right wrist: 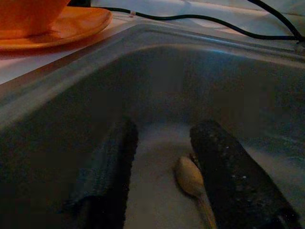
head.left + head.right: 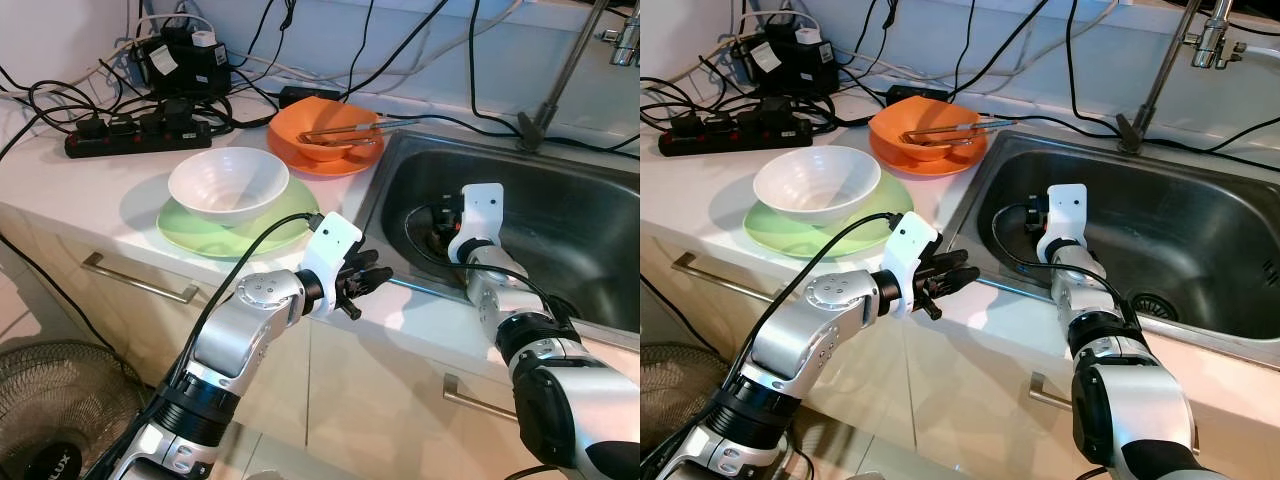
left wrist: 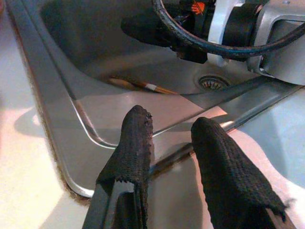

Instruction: Kitchen organization

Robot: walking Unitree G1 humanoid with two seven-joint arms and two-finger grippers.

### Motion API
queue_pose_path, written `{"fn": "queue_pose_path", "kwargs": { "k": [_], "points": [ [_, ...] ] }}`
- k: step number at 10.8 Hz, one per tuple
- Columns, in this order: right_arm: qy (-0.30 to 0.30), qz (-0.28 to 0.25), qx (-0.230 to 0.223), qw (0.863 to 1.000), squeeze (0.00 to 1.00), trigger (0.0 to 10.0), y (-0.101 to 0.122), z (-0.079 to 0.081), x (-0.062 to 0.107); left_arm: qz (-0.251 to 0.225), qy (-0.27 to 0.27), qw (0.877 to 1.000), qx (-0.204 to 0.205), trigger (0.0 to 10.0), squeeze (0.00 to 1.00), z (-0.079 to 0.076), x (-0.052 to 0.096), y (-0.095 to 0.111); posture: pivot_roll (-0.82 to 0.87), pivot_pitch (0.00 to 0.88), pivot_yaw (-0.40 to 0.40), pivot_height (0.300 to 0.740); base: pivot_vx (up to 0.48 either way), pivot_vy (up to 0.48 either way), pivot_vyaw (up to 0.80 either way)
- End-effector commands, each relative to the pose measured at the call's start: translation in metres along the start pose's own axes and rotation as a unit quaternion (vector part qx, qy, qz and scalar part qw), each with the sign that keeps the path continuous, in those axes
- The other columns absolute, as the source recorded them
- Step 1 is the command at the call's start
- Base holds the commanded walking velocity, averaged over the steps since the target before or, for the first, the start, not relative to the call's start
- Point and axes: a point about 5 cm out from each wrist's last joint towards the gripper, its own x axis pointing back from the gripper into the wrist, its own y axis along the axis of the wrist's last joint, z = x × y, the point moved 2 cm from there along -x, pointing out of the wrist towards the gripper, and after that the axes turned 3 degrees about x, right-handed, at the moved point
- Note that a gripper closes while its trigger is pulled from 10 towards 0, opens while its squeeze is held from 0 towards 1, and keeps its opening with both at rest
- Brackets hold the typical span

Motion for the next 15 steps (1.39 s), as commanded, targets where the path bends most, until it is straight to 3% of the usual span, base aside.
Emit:
{"fn": "queue_pose_path", "kwargs": {
  "k": [1, 5, 6, 7, 8, 9, 11, 13, 15],
  "points": [
    [0.009, 0.023, 0.002, 1.0, 1.0, 10.0, -0.009, 0.005, 0.001, 0.009, 0.003, 1.0, -0.004, 10.0, 0.0, -0.001, 0.001, -0.002, 0.22, 0.006, -0.021, 0.717, 0.0, 0.0, 0.0],
    [0.009, 0.023, 0.002, 1.0, 1.0, 10.0, -0.009, 0.005, 0.001, 0.009, 0.003, 1.0, -0.004, 10.0, 0.0, -0.001, 0.001, -0.002, 0.22, 0.006, -0.021, 0.717, 0.0, 0.0, 0.0],
    [0.009, 0.023, 0.005, 1.0, 0.95, 10.0, -0.009, 0.005, 0.001, 0.009, 0.004, 1.0, -0.003, 10.0, 0.0, -0.001, 0.001, -0.002, 0.22, 0.006, -0.02, 0.717, 0.0, 0.0, 0.0],
    [0.079, -0.129, -0.055, 0.987, 0.0, 10.0, 0.053, 0.044, -0.002, -0.101, 0.185, 0.958, -0.196, 10.0, 0.0, 0.029, 0.018, 0.071, 0.21, 0.0, -0.017, 0.717, 0.0, 0.0, 0.0],
    [0.082, -0.146, -0.059, 0.984, 0.0, 10.0, 0.061, 0.046, -0.002, -0.132, 0.198, 0.955, -0.179, 10.0, 0.0, 0.031, 0.018, 0.078, 0.21, 0.0, -0.018, 0.717, 0.0, 0.0, 0.0],
    [0.077, -0.142, -0.058, 0.985, 0.0, 10.0, 0.059, 0.043, -0.002, -0.153, 0.185, 0.96, -0.146, 10.0, 0.0, 0.029, 0.014, 0.074, 0.2, 0.0, -0.02, 0.717, 0.0, 0.0, 0.0],
    [0.071, -0.143, -0.06, 0.985, 0.0, 10.0, 0.057, 0.039, 0.0, -0.156, 0.193, 0.957, -0.151, 10.0, 0.0, 0.029, 0.012, 0.068, 0.2, 0.0, -0.017, 0.717, 0.0, 0.0, 0.0],
    [0.077, -0.156, -0.066, 0.983, 0.0, 10.0, 0.063, 0.041, 0.003, -0.113, 0.178, 0.959, -0.19, 10.0, 0.0, 0.029, 0.02, 0.068, 0.21, 0.0, -0.016, 0.717, 0.0, 0.0, 0.0],
    [0.082, -0.161, -0.071, 0.981, 0.0, 10.0, 0.066, 0.044, 0.004, -0.062, 0.21, 0.954, -0.206, 10.0, 0.0, 0.042, 0.03, 0.059, 0.22, 0.0, -0.019, 0.717, 0.0, 0.0, 0.0]
  ]
}}
